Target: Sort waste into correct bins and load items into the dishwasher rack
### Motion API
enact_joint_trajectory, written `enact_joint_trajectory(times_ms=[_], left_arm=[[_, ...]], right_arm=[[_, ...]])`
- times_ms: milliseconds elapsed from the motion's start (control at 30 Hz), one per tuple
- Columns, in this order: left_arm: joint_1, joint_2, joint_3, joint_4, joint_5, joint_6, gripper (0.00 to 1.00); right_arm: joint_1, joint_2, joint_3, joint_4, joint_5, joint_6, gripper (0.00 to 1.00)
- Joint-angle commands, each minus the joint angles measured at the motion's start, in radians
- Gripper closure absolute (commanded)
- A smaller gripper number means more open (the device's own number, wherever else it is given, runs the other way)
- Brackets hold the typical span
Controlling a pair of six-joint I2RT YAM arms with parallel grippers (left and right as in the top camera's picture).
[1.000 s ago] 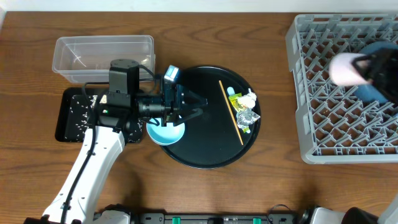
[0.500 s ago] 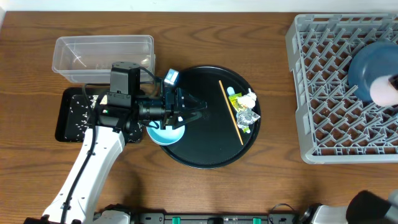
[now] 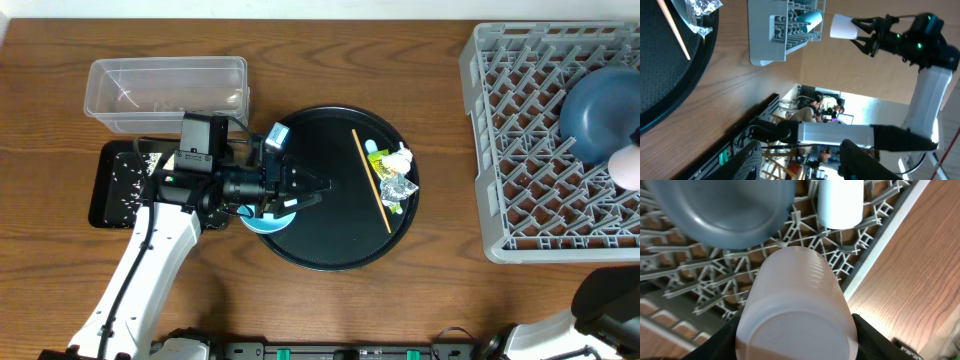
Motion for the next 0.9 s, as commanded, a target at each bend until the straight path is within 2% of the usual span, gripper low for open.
enact_joint_trajectory(times_ms=[0, 367, 500, 667, 767, 800, 867], left_arm=[[0.001, 0.004, 0.003, -0.003, -0.004, 0.061, 0.48], [0.001, 0.004, 0.003, -0.002, -0.039, 0.064, 0.48], [0.001, 0.004, 0.003, -0.003, -0.042, 0.064, 0.48], [0.001, 0.004, 0.003, -0.006, -0.042, 0.064, 0.48], [0.001, 0.004, 0.003, -0.006, -0.042, 0.064, 0.48], [0.001, 0.004, 0.003, -0.006, -0.042, 0.064, 0.48], [0.001, 0.004, 0.003, -0.006, -0.042, 0.064, 0.48]], right_arm=[[-0.036, 0.047, -0.007, -0.004, 0.038, 0.026, 0.59], [-0.077, 0.142, -0.011, -0.022, -0.013, 0.029, 0.59], [-0.077, 0.149, -0.013, -0.019, -0.012, 0.029, 0.52], [-0.077, 0.149, -0.040, -0.002, -0.011, 0.029, 0.50], [-0.077, 0.149, -0.074, 0.019, -0.011, 0.029, 0.39], [-0.077, 0.149, -0.084, 0.027, -0.012, 0.029, 0.28], [-0.077, 0.149, -0.089, 0.031, -0.013, 0.029, 0.18]])
